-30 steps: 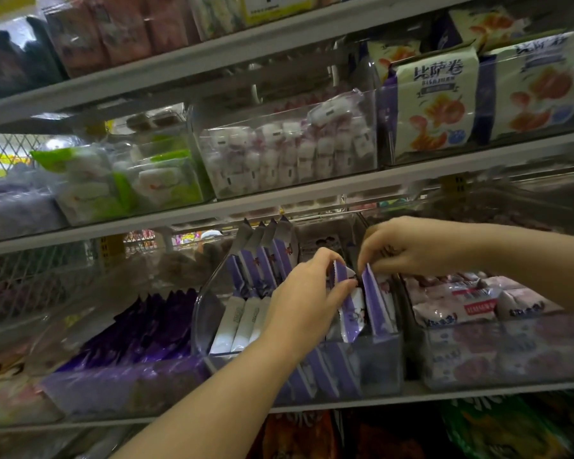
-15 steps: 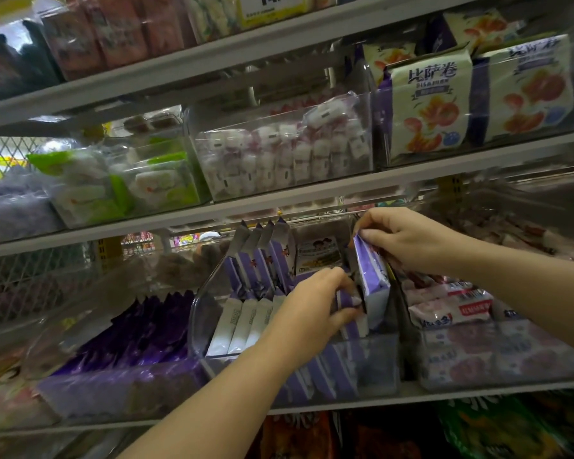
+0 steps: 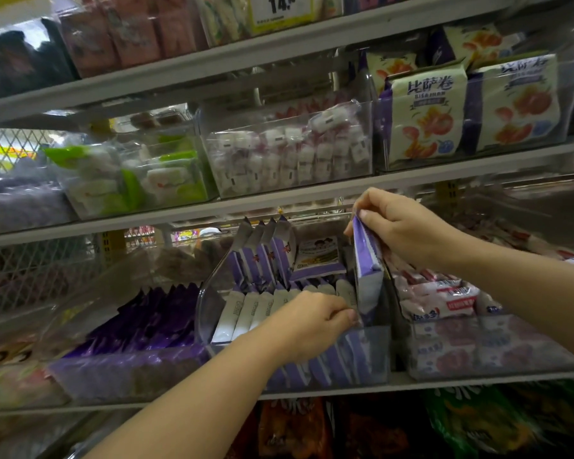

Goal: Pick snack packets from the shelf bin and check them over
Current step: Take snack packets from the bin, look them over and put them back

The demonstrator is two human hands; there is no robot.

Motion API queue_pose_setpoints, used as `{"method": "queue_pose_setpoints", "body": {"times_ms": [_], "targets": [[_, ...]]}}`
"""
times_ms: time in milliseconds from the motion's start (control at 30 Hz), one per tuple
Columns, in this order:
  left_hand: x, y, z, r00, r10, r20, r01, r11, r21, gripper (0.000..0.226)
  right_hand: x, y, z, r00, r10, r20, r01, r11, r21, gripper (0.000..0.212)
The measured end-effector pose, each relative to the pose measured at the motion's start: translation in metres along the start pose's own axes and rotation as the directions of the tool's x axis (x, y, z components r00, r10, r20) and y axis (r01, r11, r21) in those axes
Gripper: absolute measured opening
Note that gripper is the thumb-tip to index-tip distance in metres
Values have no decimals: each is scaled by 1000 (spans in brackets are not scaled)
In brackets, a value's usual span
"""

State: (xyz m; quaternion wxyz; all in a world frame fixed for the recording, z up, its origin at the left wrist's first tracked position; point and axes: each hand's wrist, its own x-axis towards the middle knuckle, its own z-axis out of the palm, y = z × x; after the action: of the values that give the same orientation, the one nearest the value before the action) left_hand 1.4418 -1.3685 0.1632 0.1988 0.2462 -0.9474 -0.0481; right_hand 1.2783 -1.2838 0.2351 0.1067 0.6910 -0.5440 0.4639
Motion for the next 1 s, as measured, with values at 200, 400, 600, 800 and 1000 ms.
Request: {"method": "queue_pose_setpoints", "body": {"times_ms": [200,400,600,800,1000], "targets": [[-27,17,-7,959,-105,-263,6,936,-351,32,-15,-45,-11,973,-195,-125,181,977,-113,13],[-69,19,-30,915,-365,-171,-55,306,-950,66,-43,-85,20,922,-288,-260,314,948,62,11],[-124,-13,-41,920,-382,-91,-100,-4,-995,63,-86,-95,92,904,-376,-203,424,850,312,21],[-173,-61,4,702,-548,-454,-5,634,-773,27,-137,-94,182,985,-173,-11,139,748,649,23],[-216,-89,62,669,-551,-500,42,699,-714,46,-150,-101,247,952,286,113,-252,518,817,49]]}}
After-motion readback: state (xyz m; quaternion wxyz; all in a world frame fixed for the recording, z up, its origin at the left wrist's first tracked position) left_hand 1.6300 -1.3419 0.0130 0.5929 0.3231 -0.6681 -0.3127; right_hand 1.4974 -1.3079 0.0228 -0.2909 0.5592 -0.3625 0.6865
